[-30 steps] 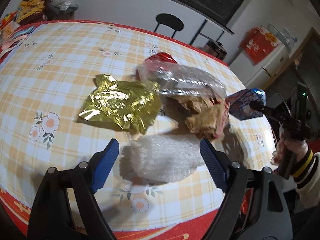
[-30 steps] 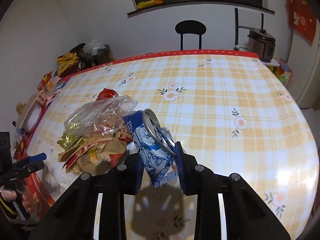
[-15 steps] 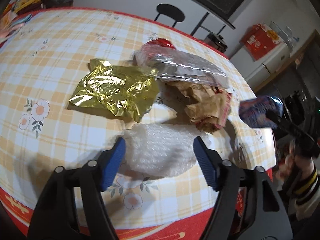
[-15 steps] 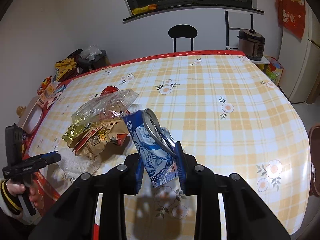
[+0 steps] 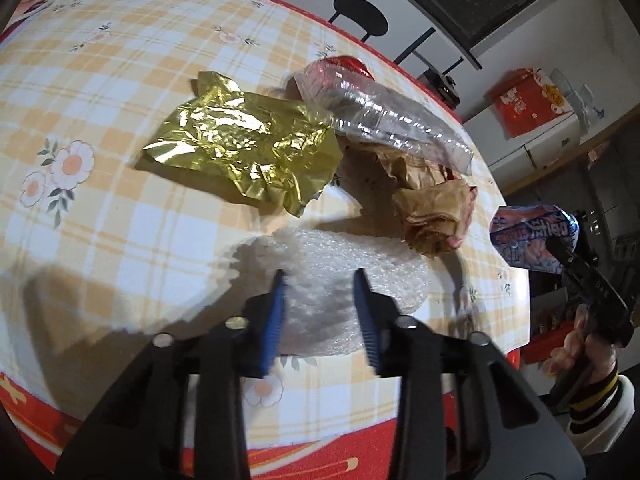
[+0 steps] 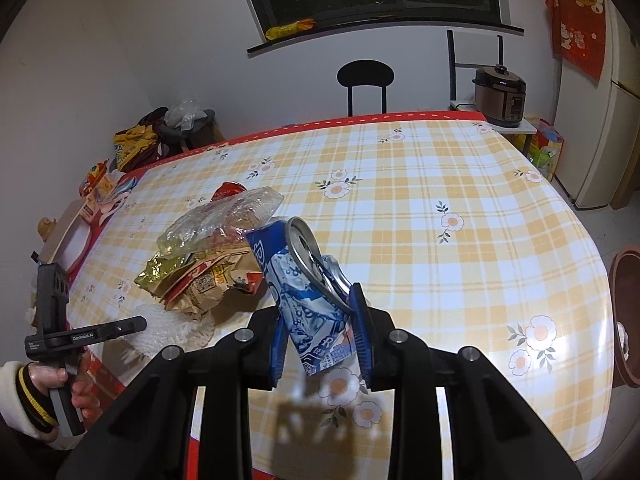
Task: Collect trash
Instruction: 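Grasp the white bubble wrap with the left tool while the right tool holds the can, then carry the can and bubble wrap over the brown bin with both tools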
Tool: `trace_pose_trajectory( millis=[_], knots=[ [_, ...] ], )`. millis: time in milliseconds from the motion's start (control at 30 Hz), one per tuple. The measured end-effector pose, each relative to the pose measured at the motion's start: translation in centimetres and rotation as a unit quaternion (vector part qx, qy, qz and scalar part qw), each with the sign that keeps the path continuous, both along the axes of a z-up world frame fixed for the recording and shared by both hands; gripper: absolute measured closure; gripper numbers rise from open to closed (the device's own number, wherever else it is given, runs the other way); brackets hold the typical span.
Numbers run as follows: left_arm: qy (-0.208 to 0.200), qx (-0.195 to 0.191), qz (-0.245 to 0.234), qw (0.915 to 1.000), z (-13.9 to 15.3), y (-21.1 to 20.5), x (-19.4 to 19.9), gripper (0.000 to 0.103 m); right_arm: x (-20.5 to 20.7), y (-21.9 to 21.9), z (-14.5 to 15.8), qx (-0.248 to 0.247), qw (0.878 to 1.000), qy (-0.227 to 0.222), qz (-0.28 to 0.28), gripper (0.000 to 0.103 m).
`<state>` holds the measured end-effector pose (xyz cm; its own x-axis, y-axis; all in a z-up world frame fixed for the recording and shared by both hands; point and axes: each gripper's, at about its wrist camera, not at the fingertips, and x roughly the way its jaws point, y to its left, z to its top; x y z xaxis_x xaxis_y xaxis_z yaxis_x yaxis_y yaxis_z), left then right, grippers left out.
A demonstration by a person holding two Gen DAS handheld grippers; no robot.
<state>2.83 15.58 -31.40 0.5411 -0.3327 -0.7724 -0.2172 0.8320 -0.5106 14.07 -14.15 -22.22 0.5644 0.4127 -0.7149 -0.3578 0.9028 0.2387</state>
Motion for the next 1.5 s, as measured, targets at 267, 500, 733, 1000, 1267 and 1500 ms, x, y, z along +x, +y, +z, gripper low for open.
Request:
trace_pose_trajectory(
  millis=[267,500,733,1000,1267,1500],
  knots=[
    [-0.047,0.038,-0.016,0.998,3.4,0.4,-2.9,0.081,-0.9,0.5,0.7,0.014,1.0,-0.012,-0.003,0.074],
    [-0.092,0.084,-0.008,0.9922,7.3,1.9,-5.5,0.082,-1.5,1.3,1.4,0.02,1.0,-0.021,-0.005,0.074],
    [-0.12,0.099,0.01,0.9878,9.6,3.3,-7.5,0.082,-1.8,2.2,2.0,0.026,0.999,-0.029,0.0,0.074],
    [-0.167,0.108,0.011,0.9799,12.7,3.3,-7.5,0.082,-2.3,1.7,3.3,0.031,0.998,-0.044,-0.01,0.074],
    [-0.205,0.095,-0.019,0.9739,14.7,1.1,-5.1,0.082,-3.0,-1.0,5.4,0.018,0.997,-0.059,-0.037,0.074],
    [-0.204,0.106,-0.034,0.9726,15.4,-1.3,-3.6,0.082,-2.4,-4.1,6.4,0.04,0.995,-0.072,-0.057,0.074]
  ],
)
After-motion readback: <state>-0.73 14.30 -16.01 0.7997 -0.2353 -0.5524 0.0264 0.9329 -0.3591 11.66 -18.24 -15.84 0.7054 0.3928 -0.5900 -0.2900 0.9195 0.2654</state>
